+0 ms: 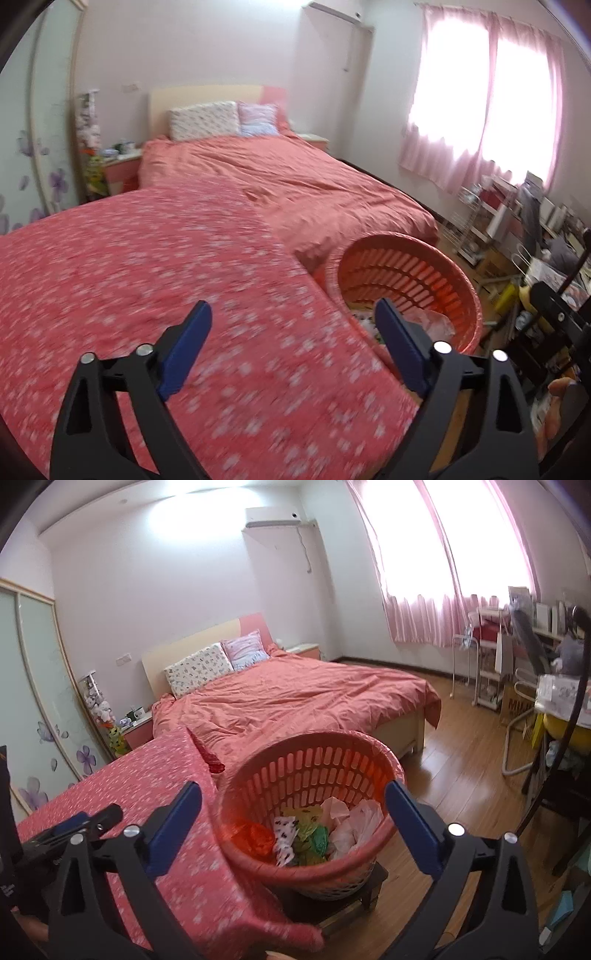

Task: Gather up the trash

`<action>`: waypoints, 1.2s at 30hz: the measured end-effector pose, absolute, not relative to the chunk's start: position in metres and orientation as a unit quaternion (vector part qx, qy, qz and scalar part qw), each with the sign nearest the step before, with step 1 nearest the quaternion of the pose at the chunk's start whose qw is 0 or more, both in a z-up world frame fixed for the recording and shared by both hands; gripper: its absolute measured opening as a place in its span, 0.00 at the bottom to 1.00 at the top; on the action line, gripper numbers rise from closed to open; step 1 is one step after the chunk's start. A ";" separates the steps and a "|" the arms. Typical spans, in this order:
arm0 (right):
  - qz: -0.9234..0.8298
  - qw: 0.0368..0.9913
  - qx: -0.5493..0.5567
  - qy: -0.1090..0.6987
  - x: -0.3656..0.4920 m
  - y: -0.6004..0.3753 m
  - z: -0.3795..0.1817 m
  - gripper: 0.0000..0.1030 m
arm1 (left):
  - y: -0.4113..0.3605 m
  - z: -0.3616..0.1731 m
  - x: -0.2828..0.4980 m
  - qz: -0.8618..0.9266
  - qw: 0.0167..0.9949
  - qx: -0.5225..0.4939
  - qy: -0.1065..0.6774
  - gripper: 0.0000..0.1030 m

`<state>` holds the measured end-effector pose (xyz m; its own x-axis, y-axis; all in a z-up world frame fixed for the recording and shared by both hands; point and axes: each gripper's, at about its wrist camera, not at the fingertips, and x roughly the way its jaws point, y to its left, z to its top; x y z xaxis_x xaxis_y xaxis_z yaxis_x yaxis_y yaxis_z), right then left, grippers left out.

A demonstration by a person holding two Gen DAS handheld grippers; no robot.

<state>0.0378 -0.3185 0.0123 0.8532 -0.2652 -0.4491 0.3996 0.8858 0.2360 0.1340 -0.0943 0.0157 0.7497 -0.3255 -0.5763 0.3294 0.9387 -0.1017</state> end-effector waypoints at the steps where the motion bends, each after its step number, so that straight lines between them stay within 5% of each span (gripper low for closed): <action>1: -0.174 0.951 0.154 0.205 0.030 -0.309 0.014 0.96 | -0.089 0.018 0.129 -0.169 0.938 0.002 0.304 0.91; 6: -0.184 0.956 0.114 0.199 0.003 -0.273 0.020 0.96 | -0.062 0.026 0.089 -0.121 0.953 -0.001 0.276 0.98; 36: -0.208 0.953 0.036 0.219 -0.071 -0.180 0.012 0.96 | -0.006 0.010 -0.022 0.023 0.971 0.001 0.236 0.98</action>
